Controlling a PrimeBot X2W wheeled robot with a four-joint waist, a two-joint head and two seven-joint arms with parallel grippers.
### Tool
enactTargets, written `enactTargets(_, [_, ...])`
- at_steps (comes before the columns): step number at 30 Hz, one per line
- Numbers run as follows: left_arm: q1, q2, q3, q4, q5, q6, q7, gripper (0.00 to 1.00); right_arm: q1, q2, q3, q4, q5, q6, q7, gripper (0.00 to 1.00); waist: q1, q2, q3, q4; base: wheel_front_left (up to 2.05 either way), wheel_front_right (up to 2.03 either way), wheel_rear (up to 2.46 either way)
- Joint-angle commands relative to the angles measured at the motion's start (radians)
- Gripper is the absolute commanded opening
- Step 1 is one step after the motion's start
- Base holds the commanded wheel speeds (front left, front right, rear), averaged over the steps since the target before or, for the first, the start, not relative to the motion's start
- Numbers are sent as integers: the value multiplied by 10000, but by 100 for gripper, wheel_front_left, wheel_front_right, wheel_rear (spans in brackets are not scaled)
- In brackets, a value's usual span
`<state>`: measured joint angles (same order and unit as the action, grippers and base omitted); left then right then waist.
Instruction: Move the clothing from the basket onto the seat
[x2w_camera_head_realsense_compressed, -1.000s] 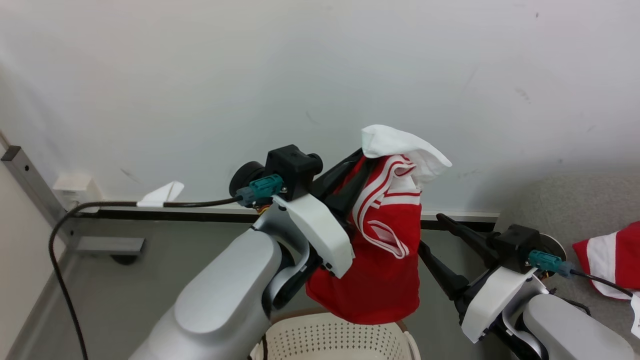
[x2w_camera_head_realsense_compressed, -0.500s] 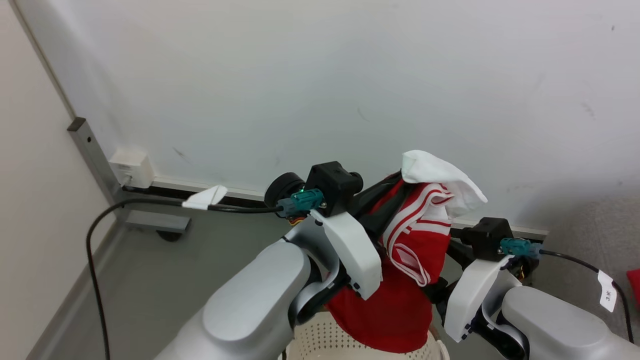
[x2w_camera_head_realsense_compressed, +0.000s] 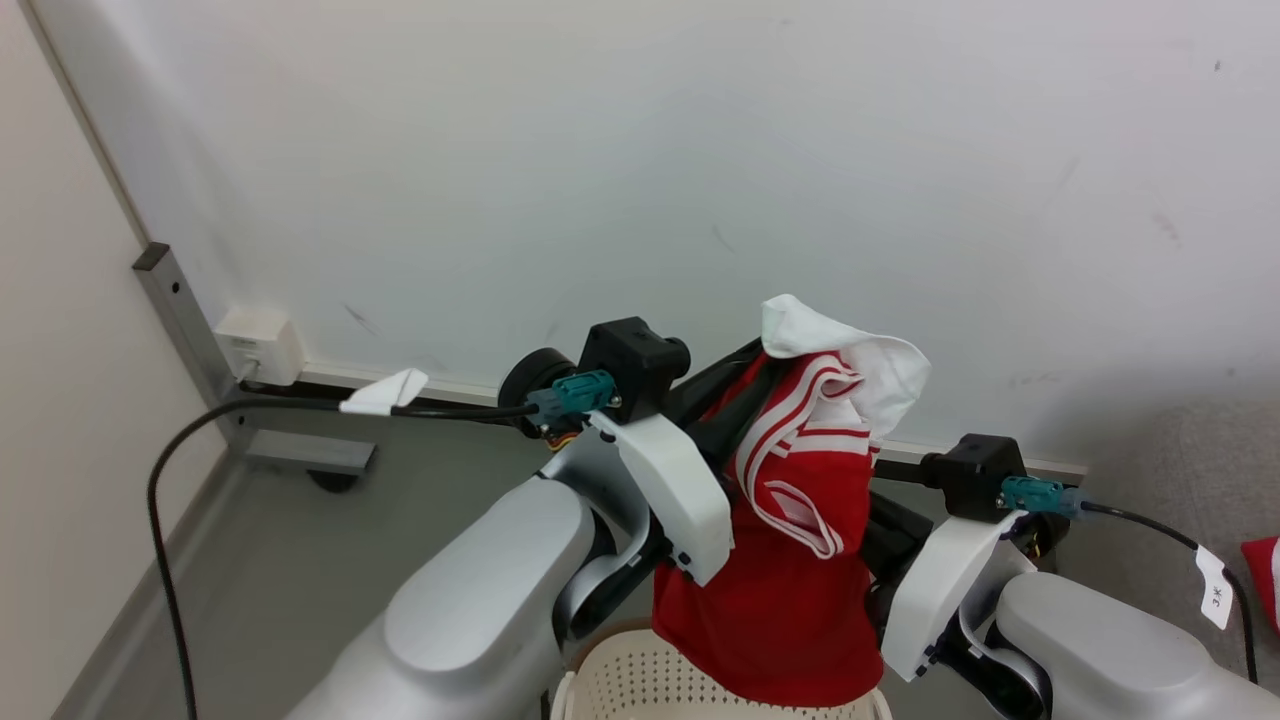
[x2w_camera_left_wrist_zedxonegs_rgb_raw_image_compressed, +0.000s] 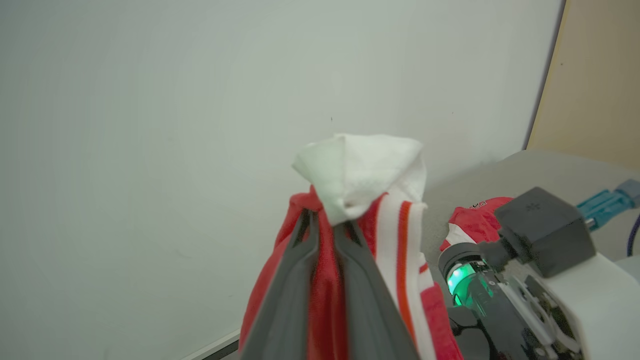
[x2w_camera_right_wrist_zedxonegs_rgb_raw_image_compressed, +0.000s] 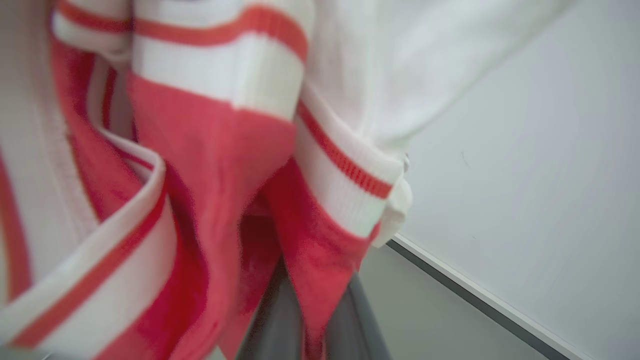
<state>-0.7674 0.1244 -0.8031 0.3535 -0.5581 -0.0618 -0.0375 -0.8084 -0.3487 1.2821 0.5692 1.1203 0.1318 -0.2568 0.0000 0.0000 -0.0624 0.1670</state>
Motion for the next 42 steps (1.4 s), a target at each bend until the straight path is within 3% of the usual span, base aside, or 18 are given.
enactTargets(1, [115, 113, 30, 74, 18, 65, -98, 0, -19, -76, -13, -123, 266, -23, -71, 0, 0, 0, -26, -94, 0, 0, 0])
enactTargets(11, [332, 295, 50, 165, -90, 170, -212, 0, 862, -432, -2531, -1102, -581, -23, -92, 0, 0, 0, -21, -664, 0, 0, 0])
enactTargets(12, [349, 297, 54, 150, -112, 173, -231, 7, 969, -426, -2753, -1165, -688, -23, -92, 0, 0, 0, -18, -736, 0, 0, 0])
enactTargets(13, [374, 294, 49, 147, -143, 177, -220, 38, 1058, -422, -2932, -1222, -833, -23, -92, 0, 0, 0, -17, -811, 0, 0, 0])
enactTargets(14, [395, 300, 22, 145, -181, 161, -179, 100, 1143, -418, -3130, -1276, -986, -23, -93, 0, 0, 0, -17, -887, 0, 0, 0])
enactTargets(27, [753, 606, -126, -202, -176, 261, -194, 100, 1601, -781, -5553, -2253, -2404, -23, -93, 0, 0, 0, 106, -2112, 0, 0, 0])
enactTargets(32, [882, 726, -338, -345, 32, 113, -475, 100, 1791, -1041, -6222, -2751, -2286, -23, -87, 0, 0, 0, 247, -2628, 0, 0, 0])
enactTargets(42, [1037, 918, -443, -385, 262, 236, -972, 100, 2262, -1923, -7975, -4556, -2685, -23, -88, 0, 0, 0, 666, -4389, 0, 0, 0])
